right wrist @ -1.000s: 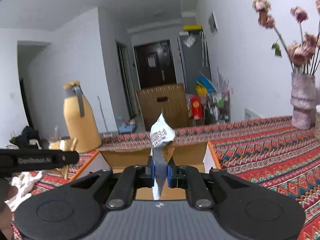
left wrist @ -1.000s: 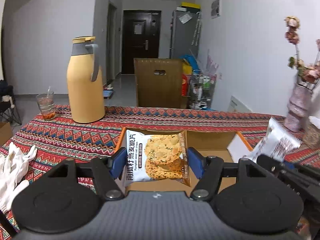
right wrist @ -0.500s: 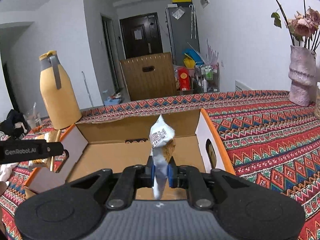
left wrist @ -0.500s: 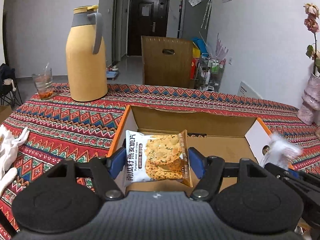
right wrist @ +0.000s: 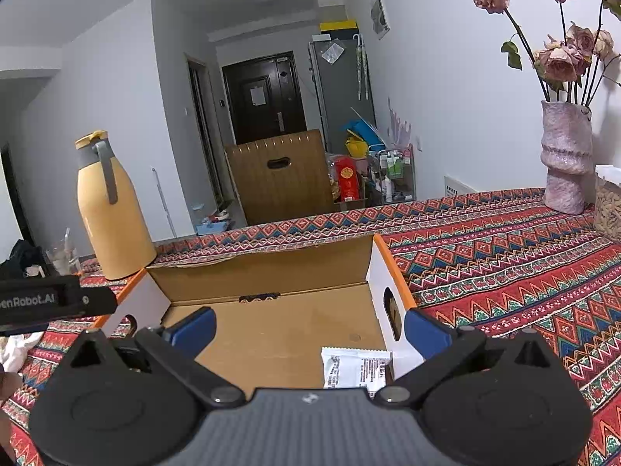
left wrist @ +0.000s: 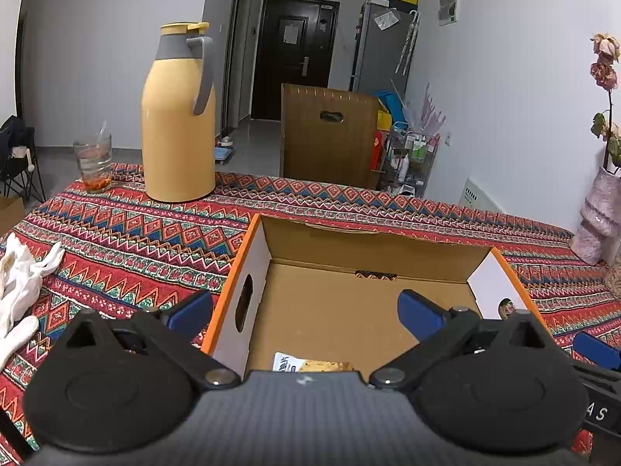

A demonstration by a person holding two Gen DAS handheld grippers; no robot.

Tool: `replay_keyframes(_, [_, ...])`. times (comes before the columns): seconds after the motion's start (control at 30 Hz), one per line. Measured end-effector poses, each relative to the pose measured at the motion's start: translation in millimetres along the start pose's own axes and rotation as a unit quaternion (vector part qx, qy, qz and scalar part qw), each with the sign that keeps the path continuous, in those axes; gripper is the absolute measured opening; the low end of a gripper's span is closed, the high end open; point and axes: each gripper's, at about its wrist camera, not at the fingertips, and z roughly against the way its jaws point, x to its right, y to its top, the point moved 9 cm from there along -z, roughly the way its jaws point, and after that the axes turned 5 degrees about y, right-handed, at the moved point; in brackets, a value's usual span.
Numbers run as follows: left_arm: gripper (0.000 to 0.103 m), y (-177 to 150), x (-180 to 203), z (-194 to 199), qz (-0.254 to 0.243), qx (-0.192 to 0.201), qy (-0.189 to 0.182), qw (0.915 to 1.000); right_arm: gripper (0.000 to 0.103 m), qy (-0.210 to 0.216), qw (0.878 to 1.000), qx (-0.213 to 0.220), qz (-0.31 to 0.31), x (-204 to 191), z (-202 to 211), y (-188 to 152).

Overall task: Organize snacks
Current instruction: 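Lower both held packs into the cardboard box and open both grippers, then move the left gripper back over the snack pile toward the orange stick-snack pack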

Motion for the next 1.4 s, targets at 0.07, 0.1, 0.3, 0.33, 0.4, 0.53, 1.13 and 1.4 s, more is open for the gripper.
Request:
replay_keyframes(0.07, [0.103,0.7,0.8,3.4,-0.003,0.004,-0.001,1.0,0.103,0.002,1.0,0.005,-0.002,0.7,3.3,1.9])
replay_keyframes(0.1, [0.103,1.7,1.5,5.8,-0.004,0.007,-0.001,1.0,0.103,0.002,1.0,0.008,-0.003,1.1,5.6,3.4])
replay_keyframes(0.3, [0.103,4.9,3.3,23.6,-0.009,0.018,0.001,0.9998,0.103,0.004,0.999,0.036,-0.003,-1.7,25.9,15.7])
replay_keyframes(0.33, [0.103,5.0,3.0,28.0,-0.011,0.019,0.0,0.9998,0.103,0.003,0.999,0.04,-0.001,-3.5,28.9,17.7])
replay_keyframes(0.4, [0.103,4.8,2.2,35.9,-0.014,0.022,-0.001,0.9997,0.103,0.003,0.999,0.049,0.005,-7.1,37.9,21.1])
replay_keyframes(0.53, [0.103,2.4,-1.7,52.4,-0.019,0.028,-0.001,0.9994,0.103,0.006,0.998,0.056,0.015,-15.1,55.2,20.8])
replay_keyframes(1.13, [0.103,-55.3,-33.2,103.2,-0.026,0.007,-0.002,0.9996,0.103,-0.002,0.999,0.023,0.036,-17.1,118.7,-38.5])
replay_keyframes(1.4, [0.103,-95.3,-46.7,113.7,-0.028,-0.021,-0.003,0.9994,0.103,-0.008,0.999,-0.006,0.04,-13.1,136.4,-72.1])
